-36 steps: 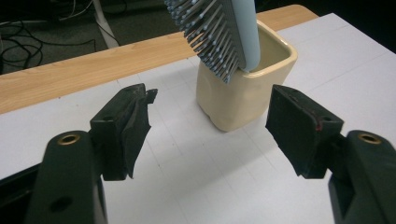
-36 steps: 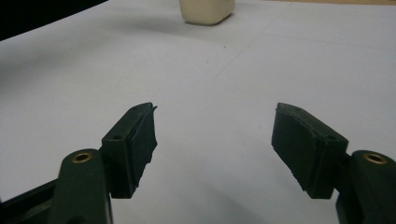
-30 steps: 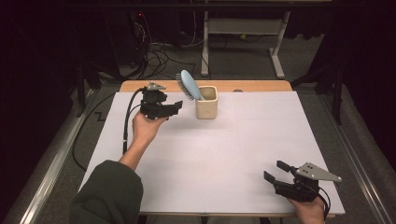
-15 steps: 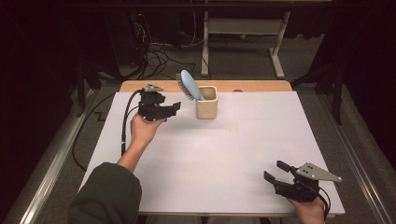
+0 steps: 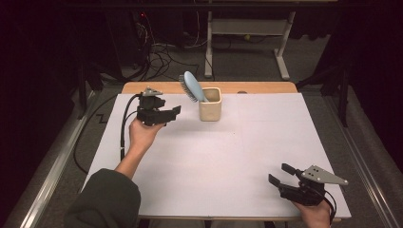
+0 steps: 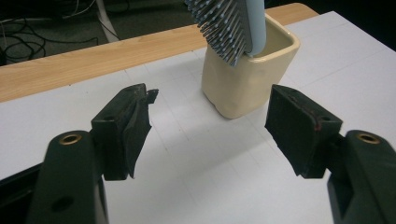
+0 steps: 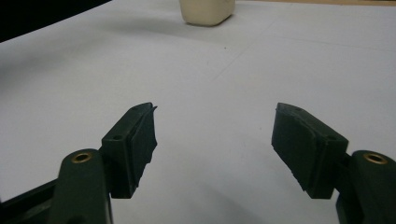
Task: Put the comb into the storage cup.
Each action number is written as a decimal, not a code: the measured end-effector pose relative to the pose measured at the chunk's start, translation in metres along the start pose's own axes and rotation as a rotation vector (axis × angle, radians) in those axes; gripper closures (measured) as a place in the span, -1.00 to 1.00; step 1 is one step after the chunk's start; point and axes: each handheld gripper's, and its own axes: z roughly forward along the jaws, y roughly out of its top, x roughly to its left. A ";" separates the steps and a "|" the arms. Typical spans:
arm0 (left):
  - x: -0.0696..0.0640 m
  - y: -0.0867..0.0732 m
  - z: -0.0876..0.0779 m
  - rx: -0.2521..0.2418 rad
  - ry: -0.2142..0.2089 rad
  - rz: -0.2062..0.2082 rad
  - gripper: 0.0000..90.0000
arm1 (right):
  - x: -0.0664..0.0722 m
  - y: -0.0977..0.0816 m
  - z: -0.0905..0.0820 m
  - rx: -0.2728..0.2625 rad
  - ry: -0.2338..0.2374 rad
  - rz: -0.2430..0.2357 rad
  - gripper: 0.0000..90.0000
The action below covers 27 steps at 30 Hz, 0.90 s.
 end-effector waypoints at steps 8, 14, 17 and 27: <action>0.000 -0.005 -0.004 0.002 -0.008 0.008 -0.31 | 0.000 0.000 0.000 0.000 0.000 0.000 -0.30; 0.000 -0.009 -0.007 0.003 -0.012 0.009 -0.31 | 0.000 0.000 0.000 0.000 0.000 0.000 -0.30; 0.000 -0.012 -0.009 -0.001 -0.017 0.010 -0.31 | 0.000 0.000 0.000 0.000 0.000 0.001 -0.30; 0.004 -0.021 -0.016 -0.010 -0.020 0.002 -0.31 | 0.000 0.000 0.000 0.001 0.000 0.001 -0.30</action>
